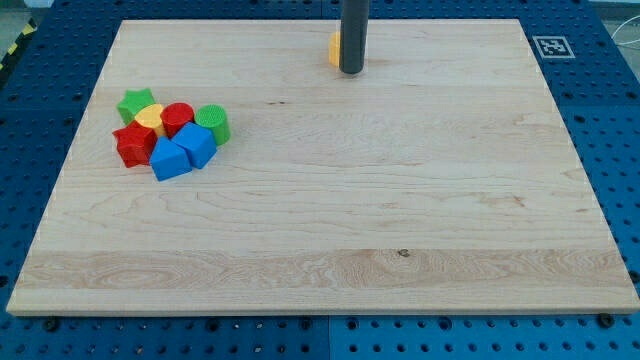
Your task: Move the yellow hexagon a bit left
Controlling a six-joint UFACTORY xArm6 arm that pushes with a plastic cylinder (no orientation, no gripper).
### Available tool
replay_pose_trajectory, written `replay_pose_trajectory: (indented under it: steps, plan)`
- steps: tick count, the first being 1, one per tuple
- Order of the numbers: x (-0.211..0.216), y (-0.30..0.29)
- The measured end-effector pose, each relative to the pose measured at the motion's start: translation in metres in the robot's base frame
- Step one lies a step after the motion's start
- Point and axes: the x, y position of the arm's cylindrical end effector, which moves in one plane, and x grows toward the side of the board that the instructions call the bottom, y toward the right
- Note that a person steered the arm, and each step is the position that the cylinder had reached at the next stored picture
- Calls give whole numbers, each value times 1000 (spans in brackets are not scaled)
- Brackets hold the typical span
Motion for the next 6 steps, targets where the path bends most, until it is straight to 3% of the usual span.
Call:
replay_pose_trajectory:
  steps: [2, 6]
  plan:
    - [-8, 29]
    - [-40, 8]
